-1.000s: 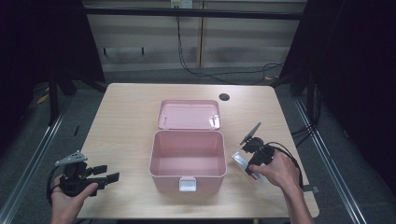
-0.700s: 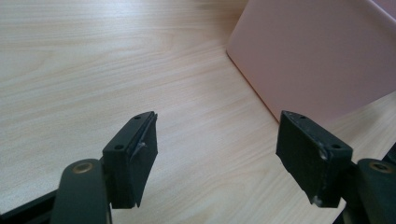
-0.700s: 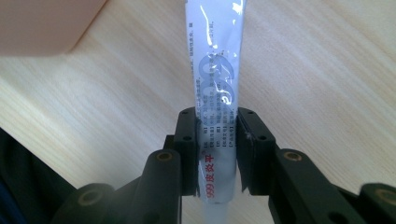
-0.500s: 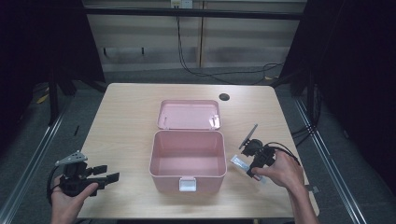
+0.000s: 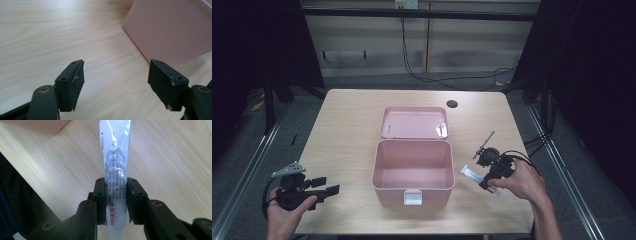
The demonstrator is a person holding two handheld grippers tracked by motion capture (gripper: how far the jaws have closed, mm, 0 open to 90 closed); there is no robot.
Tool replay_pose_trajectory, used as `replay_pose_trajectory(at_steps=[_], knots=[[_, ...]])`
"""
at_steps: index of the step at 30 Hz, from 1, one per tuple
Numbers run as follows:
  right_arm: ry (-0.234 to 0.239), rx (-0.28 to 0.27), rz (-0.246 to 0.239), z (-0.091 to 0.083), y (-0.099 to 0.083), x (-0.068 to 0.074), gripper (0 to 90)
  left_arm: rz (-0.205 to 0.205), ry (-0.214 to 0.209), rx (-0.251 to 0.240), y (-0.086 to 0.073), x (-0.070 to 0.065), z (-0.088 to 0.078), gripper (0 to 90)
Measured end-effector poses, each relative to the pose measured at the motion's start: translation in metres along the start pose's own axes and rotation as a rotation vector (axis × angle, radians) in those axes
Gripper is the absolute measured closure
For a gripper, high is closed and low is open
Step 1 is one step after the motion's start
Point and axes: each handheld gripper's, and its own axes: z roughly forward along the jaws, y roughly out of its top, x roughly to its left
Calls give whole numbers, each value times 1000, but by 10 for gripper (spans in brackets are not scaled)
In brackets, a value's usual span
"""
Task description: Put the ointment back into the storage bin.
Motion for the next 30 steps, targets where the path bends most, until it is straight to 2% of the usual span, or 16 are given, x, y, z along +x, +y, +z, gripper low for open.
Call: replay_pose_trajectory(at_steps=[3,4,7,8,15,18,21,30], knots=[[4,4,-7,-1,0,-1,713,-1,1,2,0,0,0,292],[-10,23,-25,-2,0,-2,713,2,0,2,0,0,0,292],[-13,34,-36,-4,1,-2,713,2,-1,3,0,0,0,292],[-18,56,-45,-7,2,-2,713,0,-2,3,0,0,1,292],[-30,60,-68,-18,4,-1,713,1,-2,0,0,0,0,292],[-4,59,-80,-24,4,0,712,0,-4,1,0,0,0,292],[-2,45,-81,-28,2,-2,713,3,-3,2,0,0,0,292],[-5,46,-112,-38,2,-1,712,6,-2,4,0,0,0,292]])
